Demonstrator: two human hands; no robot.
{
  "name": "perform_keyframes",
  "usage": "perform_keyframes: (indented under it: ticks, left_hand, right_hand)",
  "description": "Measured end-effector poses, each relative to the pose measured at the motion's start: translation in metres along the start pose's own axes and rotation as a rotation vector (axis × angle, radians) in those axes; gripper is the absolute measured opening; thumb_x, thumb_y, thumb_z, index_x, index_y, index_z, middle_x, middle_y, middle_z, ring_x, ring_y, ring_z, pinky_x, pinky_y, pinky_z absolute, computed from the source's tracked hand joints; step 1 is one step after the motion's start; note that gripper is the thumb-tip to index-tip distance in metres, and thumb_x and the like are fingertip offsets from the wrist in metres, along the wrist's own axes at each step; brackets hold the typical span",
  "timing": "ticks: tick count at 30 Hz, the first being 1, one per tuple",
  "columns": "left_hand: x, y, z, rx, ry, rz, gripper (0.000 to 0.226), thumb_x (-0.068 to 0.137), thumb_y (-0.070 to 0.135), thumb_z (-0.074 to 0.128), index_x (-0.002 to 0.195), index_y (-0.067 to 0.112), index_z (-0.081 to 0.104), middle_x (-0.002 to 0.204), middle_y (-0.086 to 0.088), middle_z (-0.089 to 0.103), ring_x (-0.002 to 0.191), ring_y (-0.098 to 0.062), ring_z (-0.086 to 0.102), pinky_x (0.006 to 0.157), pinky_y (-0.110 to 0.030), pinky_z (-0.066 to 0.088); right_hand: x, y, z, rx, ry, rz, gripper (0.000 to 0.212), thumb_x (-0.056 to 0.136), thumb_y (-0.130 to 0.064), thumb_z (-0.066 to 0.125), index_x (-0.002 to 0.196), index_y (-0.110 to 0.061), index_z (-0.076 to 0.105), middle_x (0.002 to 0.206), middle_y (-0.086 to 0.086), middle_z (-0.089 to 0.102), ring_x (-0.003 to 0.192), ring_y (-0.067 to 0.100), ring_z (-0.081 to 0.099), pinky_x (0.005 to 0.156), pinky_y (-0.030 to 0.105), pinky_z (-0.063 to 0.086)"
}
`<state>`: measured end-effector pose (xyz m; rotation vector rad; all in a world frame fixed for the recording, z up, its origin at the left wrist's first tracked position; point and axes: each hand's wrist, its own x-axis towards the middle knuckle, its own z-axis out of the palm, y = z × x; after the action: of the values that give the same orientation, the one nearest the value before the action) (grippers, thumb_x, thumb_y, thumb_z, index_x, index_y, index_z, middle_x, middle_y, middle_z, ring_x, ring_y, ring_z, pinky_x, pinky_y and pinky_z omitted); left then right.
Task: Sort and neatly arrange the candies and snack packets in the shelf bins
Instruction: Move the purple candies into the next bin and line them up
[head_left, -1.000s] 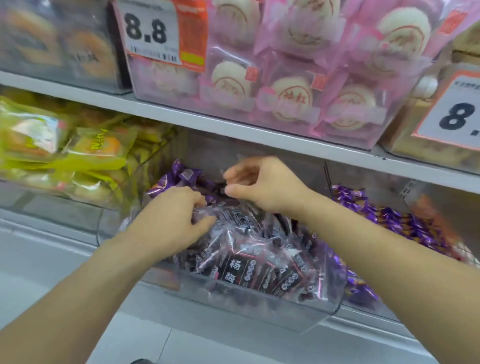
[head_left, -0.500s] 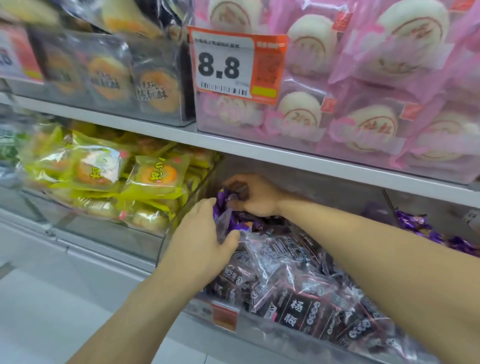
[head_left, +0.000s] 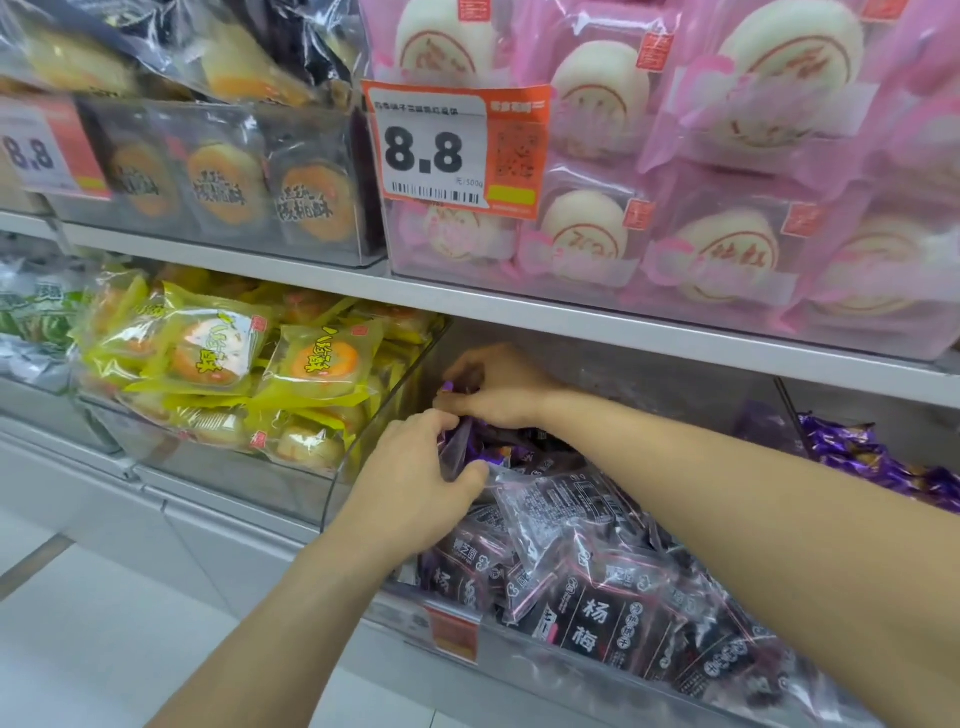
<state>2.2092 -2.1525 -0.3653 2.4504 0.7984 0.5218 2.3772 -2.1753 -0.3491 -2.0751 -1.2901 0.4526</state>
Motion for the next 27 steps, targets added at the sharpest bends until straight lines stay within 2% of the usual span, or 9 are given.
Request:
perform_keyframes:
  ticks: [2,5,9,11,13,16,19,24,27]
  left_hand:
    - [0.000,0.001,-0.001,-0.025,0.024,-0.020,0.055,0.088,0.045,0.064,0.135,0.021,0.052,0.126,0.003,0.059,0.120,-0.013,0.049,0.085,-0.018,0.034]
    - [-0.001,0.000,-0.002,-0.109,0.072,-0.055,0.046,0.089,0.041,0.064,0.129,0.021,0.057,0.118,0.006,0.064,0.113,-0.012,0.057,0.091,-0.023,0.043]
    - [-0.010,0.004,-0.006,-0.234,0.210,-0.022,0.041,0.091,0.027,0.064,0.130,0.019,0.055,0.125,0.007,0.062,0.106,-0.004,0.056,0.090,-0.016,0.043]
    - [-0.016,0.016,-0.012,-0.289,0.331,0.026,0.038,0.090,0.027,0.064,0.127,0.022,0.055,0.122,0.010,0.061,0.105,0.000,0.055,0.087,-0.010,0.043]
    - [-0.025,0.033,-0.018,-0.428,0.372,0.046,0.039,0.089,0.033,0.066,0.125,0.024,0.055,0.115,0.014,0.062,0.102,0.000,0.060,0.087,-0.017,0.049]
    - [-0.044,0.058,-0.023,-0.671,0.127,-0.014,0.031,0.084,0.040,0.068,0.110,0.023,0.065,0.096,0.009,0.072,0.084,-0.002,0.068,0.073,-0.022,0.055]
    - [-0.062,0.078,-0.021,-0.773,-0.200,-0.018,0.019,0.089,0.031,0.067,0.087,0.013,0.074,0.075,-0.004,0.076,0.060,-0.015,0.068,0.059,-0.032,0.058]
    - [-0.070,0.111,-0.006,-0.900,-0.428,-0.016,0.021,0.090,0.027,0.063,0.092,0.009,0.074,0.079,-0.012,0.076,0.071,-0.026,0.074,0.064,-0.028,0.059]
    - [-0.068,0.131,0.004,-0.956,-0.477,-0.016,0.021,0.088,0.023,0.064,0.090,0.003,0.069,0.080,-0.014,0.076,0.073,-0.029,0.074,0.068,-0.031,0.061]
  right_hand:
    - [0.000,0.001,0.003,-0.012,0.064,0.000,0.019,0.081,-0.027,0.080,0.096,-0.016,0.074,0.087,-0.003,0.067,0.082,0.013,0.063,0.077,0.025,0.049]
    - [-0.011,0.000,-0.006,-0.002,0.118,0.037,0.017,0.089,-0.024,0.071,0.105,-0.020,0.075,0.103,-0.002,0.072,0.088,0.011,0.065,0.074,0.020,0.049]
    - [-0.057,-0.016,-0.024,0.415,0.273,0.111,0.019,0.095,-0.009,0.063,0.111,-0.015,0.070,0.095,-0.001,0.067,0.056,-0.008,0.060,0.054,0.005,0.044]
    - [-0.089,-0.023,-0.031,0.620,0.249,0.098,0.017,0.095,-0.002,0.061,0.108,-0.012,0.068,0.100,0.009,0.070,0.059,0.004,0.065,0.058,0.014,0.053]
    - [-0.128,-0.028,-0.036,0.731,0.171,0.067,0.018,0.095,0.000,0.059,0.107,-0.010,0.068,0.095,0.014,0.073,0.068,0.017,0.070,0.065,0.026,0.059]
    - [-0.186,-0.029,-0.042,0.754,0.065,0.069,0.021,0.095,-0.003,0.058,0.112,-0.009,0.069,0.096,0.015,0.075,0.084,0.029,0.074,0.072,0.034,0.061]
    - [-0.230,-0.023,-0.053,0.815,0.069,0.117,0.022,0.091,-0.006,0.061,0.110,-0.010,0.071,0.097,0.019,0.075,0.082,0.033,0.073,0.070,0.037,0.061]
    - [-0.282,-0.009,-0.076,0.796,0.208,0.167,0.024,0.076,-0.031,0.080,0.096,-0.019,0.076,0.090,0.015,0.076,0.060,0.027,0.069,0.057,0.031,0.058]
    - [-0.307,0.006,-0.091,0.833,0.343,0.226,0.060,0.039,-0.051,0.095,0.083,-0.016,0.074,0.082,0.019,0.074,0.059,0.032,0.070,0.059,0.032,0.059]
